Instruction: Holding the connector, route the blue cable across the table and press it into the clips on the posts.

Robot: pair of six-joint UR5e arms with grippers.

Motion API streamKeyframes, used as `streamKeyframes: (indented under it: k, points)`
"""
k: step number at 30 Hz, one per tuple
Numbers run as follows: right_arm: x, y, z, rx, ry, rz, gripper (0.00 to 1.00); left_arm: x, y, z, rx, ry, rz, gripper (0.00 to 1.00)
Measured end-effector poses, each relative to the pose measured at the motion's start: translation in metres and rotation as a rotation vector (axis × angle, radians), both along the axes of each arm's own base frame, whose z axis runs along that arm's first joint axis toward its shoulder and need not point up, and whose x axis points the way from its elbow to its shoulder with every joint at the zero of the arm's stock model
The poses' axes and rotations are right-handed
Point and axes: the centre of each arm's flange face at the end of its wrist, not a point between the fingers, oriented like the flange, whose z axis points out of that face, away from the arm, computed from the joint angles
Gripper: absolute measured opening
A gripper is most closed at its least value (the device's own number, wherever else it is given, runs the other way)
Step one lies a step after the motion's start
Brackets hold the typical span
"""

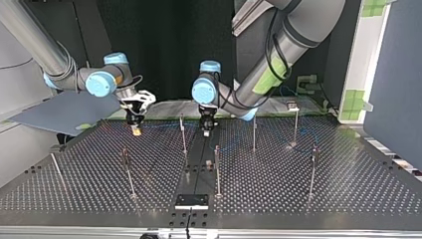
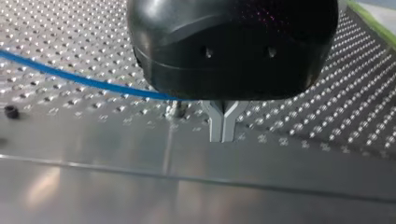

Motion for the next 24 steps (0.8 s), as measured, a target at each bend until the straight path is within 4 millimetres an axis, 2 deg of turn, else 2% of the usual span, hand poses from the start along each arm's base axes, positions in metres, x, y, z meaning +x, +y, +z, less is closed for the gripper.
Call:
streamKeyframes:
  k: [7,8,9,10,11,12,13,14,15,17,24]
  points:
    - [-0.009,-0.014,0.007,-0.025,0.006,0.008,0.0,0.014,-0.007,0.023,-0.011,-0.036,0.016,0.0]
    - [-0.011,-0.015,0.007,-0.027,0.01,0.011,0.0,0.015,-0.009,0.026,-0.014,-0.042,0.017,0.04]
    - [-0.011,-0.015,0.008,-0.029,0.012,0.013,0.0,0.016,-0.01,0.028,-0.015,-0.045,0.017,0.04]
    - [-0.012,-0.016,0.008,-0.031,0.015,0.014,0.0,0.016,-0.011,0.029,-0.016,-0.046,0.016,0.24]
    - [-0.013,-0.016,0.008,-0.032,0.017,0.017,0.0,0.015,-0.012,0.03,-0.016,-0.046,0.015,0.36]
    - [-0.013,-0.016,0.007,-0.032,0.019,0.019,0.0,0.015,-0.013,0.03,-0.015,-0.045,0.014,0.36]
    - [-0.013,-0.016,0.007,-0.033,0.021,0.021,0.0,0.014,-0.013,0.03,-0.014,-0.043,0.013,0.5]
    - [-0.013,-0.016,0.007,-0.034,0.023,0.023,0.0,0.014,-0.014,0.03,-0.011,-0.039,0.013,0.69]
    - [-0.013,-0.016,0.007,-0.034,0.024,0.025,0.0,0.013,-0.014,0.03,-0.008,-0.034,0.013,0.69]
    - [-0.013,-0.016,0.007,-0.036,0.027,0.029,0.0,0.01,-0.014,0.029,0.003,-0.022,0.017,1.0]
    - [-0.012,-0.015,0.007,-0.036,0.031,0.042,0.0,0.002,-0.01,0.025,0.06,0.024,0.046,1.0]
